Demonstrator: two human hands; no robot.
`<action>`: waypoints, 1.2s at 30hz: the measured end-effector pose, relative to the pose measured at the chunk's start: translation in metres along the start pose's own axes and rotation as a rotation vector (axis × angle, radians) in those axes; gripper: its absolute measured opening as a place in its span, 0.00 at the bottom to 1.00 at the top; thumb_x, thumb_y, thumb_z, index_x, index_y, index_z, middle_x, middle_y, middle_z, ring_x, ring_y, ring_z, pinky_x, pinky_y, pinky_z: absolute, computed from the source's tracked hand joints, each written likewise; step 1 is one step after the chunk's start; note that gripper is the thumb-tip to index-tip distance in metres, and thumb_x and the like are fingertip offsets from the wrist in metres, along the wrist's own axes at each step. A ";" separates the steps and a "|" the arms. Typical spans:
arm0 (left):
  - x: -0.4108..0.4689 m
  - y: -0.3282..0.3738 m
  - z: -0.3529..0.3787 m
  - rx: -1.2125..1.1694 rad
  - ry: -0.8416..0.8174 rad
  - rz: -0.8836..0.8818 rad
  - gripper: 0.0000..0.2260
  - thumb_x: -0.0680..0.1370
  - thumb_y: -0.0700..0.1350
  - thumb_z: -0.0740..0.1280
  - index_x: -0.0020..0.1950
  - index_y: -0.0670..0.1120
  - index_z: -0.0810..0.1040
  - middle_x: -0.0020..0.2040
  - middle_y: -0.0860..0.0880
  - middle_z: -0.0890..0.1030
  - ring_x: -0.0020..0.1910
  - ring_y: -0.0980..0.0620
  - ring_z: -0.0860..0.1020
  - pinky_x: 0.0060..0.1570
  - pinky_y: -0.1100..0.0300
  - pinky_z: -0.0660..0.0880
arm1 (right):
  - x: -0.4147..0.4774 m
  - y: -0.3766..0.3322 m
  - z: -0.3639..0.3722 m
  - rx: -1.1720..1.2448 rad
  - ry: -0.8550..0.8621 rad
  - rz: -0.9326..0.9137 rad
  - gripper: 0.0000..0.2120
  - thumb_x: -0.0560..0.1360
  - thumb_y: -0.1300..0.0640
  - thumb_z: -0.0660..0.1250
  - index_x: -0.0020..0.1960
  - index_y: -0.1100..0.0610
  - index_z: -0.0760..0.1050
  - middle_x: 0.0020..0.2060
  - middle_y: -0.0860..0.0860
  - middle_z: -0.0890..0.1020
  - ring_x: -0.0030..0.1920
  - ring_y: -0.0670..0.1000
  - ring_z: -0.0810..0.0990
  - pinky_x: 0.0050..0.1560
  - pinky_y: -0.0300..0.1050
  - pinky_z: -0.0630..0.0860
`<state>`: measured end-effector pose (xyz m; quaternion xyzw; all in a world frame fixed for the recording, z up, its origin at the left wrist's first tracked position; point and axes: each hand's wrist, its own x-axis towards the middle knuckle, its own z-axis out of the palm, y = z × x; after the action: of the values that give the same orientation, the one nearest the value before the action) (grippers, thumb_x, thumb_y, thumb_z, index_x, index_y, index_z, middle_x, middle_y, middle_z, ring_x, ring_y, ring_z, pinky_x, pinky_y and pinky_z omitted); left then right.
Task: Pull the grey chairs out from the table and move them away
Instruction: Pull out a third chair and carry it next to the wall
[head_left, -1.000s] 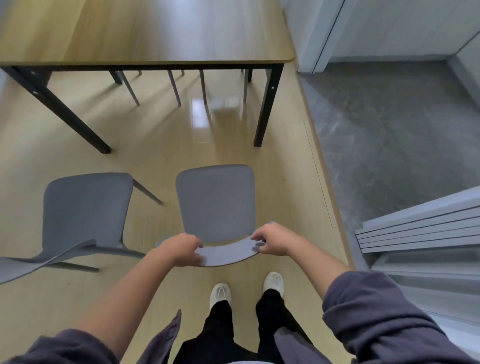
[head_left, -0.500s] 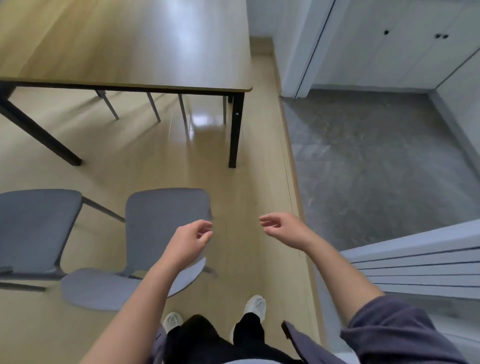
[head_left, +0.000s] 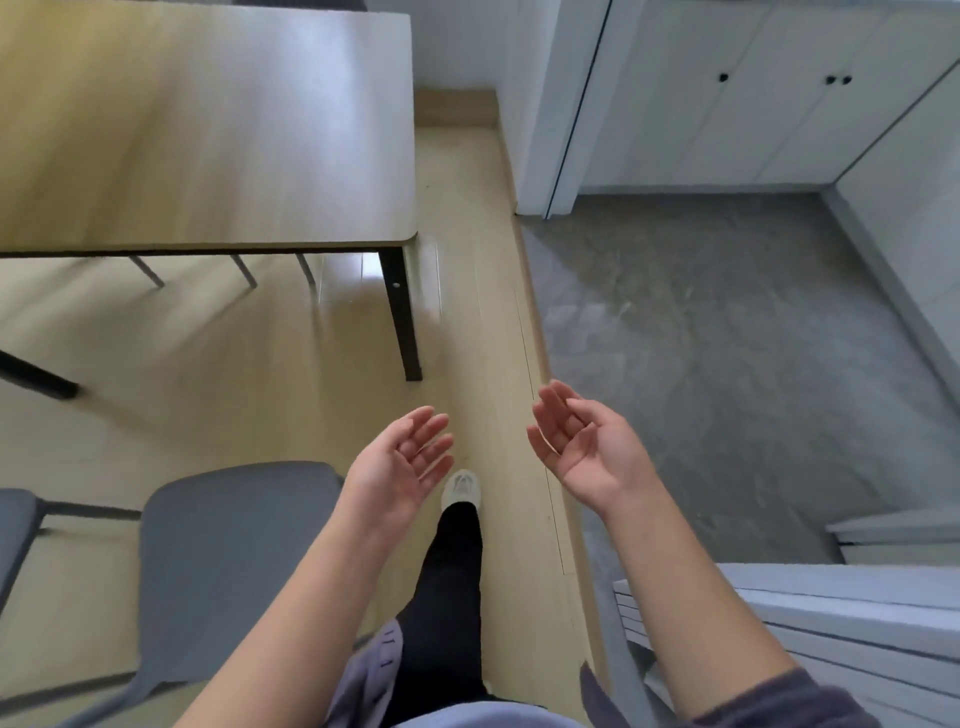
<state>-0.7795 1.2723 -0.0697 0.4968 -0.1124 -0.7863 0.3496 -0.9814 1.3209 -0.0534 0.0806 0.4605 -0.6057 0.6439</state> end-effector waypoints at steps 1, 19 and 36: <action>0.021 0.007 0.014 -0.078 0.007 -0.052 0.10 0.81 0.42 0.58 0.51 0.44 0.79 0.41 0.49 0.85 0.43 0.50 0.80 0.49 0.55 0.75 | 0.020 -0.016 0.005 0.049 0.020 0.021 0.10 0.78 0.63 0.58 0.51 0.58 0.78 0.39 0.51 0.86 0.37 0.50 0.85 0.40 0.44 0.82; 0.305 0.271 0.292 0.358 -0.195 0.357 0.07 0.66 0.46 0.72 0.40 0.45 0.79 0.33 0.51 0.83 0.33 0.55 0.80 0.46 0.58 0.78 | 0.301 -0.282 0.217 -0.288 -0.165 -0.204 0.14 0.57 0.54 0.76 0.41 0.57 0.80 0.33 0.52 0.84 0.32 0.47 0.82 0.36 0.39 0.80; 0.605 0.493 0.462 0.071 0.242 0.507 0.03 0.77 0.40 0.67 0.44 0.45 0.79 0.31 0.51 0.82 0.30 0.55 0.79 0.39 0.61 0.77 | 0.670 -0.540 0.478 -0.558 -0.426 0.080 0.06 0.69 0.63 0.69 0.46 0.58 0.78 0.37 0.52 0.84 0.35 0.49 0.82 0.44 0.44 0.80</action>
<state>-1.1191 0.4330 -0.0144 0.5548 -0.2180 -0.6044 0.5286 -1.3120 0.3951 -0.0025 -0.2086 0.4600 -0.4343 0.7458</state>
